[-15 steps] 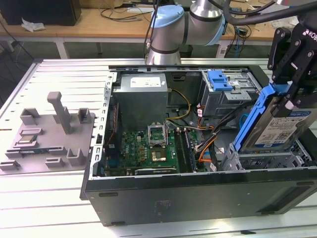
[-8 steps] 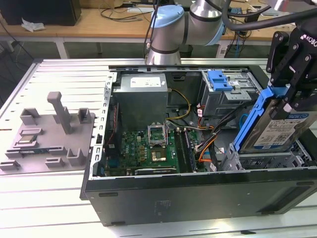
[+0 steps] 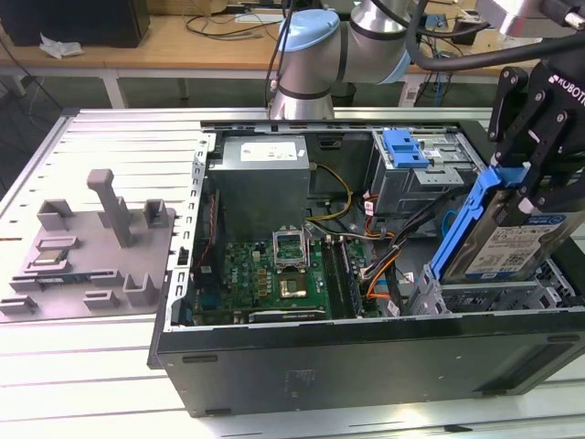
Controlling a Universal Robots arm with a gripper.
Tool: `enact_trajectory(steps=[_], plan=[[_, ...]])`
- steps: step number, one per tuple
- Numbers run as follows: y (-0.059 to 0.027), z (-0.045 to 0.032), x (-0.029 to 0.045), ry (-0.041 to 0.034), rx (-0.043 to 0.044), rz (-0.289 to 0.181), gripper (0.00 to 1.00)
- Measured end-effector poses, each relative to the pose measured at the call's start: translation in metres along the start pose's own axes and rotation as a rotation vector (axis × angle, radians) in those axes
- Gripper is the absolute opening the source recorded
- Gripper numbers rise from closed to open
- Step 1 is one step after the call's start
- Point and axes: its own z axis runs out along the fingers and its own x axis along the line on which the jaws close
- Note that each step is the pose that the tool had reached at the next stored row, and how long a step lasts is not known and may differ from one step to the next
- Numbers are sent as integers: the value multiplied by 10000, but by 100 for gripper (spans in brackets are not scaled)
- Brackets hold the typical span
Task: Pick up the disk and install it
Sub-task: 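Insert the disk into the insertion slot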
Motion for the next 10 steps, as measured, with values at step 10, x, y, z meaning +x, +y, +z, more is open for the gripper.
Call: enact_trajectory(steps=[10], plan=[[-1,75,2,0,1,0,37]])
